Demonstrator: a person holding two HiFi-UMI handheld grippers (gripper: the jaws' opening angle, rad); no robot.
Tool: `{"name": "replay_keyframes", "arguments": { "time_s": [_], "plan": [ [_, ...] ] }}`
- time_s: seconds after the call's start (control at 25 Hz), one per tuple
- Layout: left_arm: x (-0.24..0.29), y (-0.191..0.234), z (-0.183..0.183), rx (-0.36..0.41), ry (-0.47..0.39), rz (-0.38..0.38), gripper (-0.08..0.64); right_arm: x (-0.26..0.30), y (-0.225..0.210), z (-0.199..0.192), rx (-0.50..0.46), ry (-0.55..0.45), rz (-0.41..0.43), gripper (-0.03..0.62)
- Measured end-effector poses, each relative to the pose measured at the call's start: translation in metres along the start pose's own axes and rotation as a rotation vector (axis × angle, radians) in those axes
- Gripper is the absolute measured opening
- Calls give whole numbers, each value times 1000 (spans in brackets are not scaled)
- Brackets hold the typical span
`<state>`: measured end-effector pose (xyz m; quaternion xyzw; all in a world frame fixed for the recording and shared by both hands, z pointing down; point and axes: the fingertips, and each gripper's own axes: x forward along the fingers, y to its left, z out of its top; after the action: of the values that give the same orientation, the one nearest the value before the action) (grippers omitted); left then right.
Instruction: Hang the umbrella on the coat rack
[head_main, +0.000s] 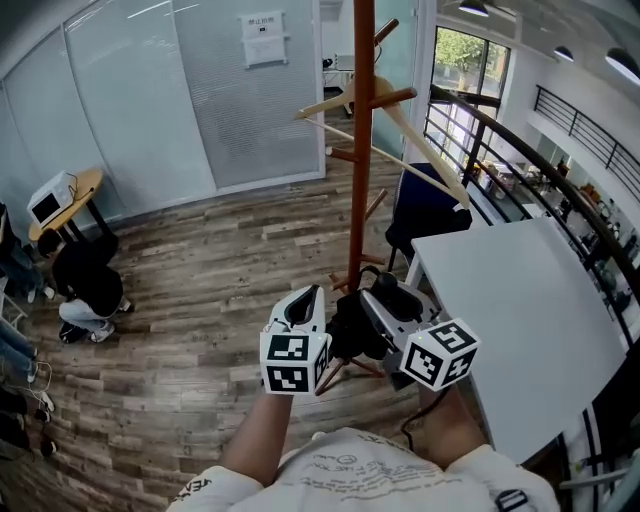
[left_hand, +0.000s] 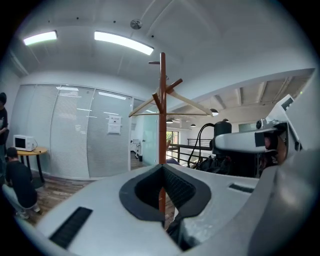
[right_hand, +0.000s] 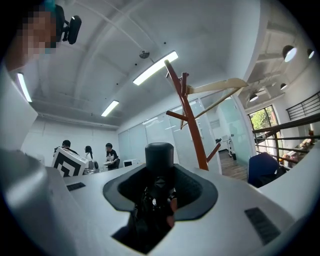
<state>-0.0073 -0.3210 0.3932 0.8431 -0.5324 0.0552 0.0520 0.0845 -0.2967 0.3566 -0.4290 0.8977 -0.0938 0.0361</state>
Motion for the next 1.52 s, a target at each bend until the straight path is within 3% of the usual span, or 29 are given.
{"name": "replay_keyframes", "arguments": {
  "time_s": [0.16,0.36,0.56,0.88,1.2,1.52],
  "plan": [
    [14,18,2,4,12,20,5,27,-11,8,15,2,47,160],
    [27,44,21,11,7,42,5,57,-15,38,-33,-8,83,160],
    [31,68,23,0,1,56,5,74,-12,67,-49,-71,102,160],
    [52,73,26,-20,-2,46,5,87,-8,129,-74,-137,191,160],
    [63,83,37,-44,-43,58,5,103,-12,166,-144,-166,200,158],
    [68,90,32,-57,-41,61,5,120,-24,184,-134,-176,190,158]
  ]
}}
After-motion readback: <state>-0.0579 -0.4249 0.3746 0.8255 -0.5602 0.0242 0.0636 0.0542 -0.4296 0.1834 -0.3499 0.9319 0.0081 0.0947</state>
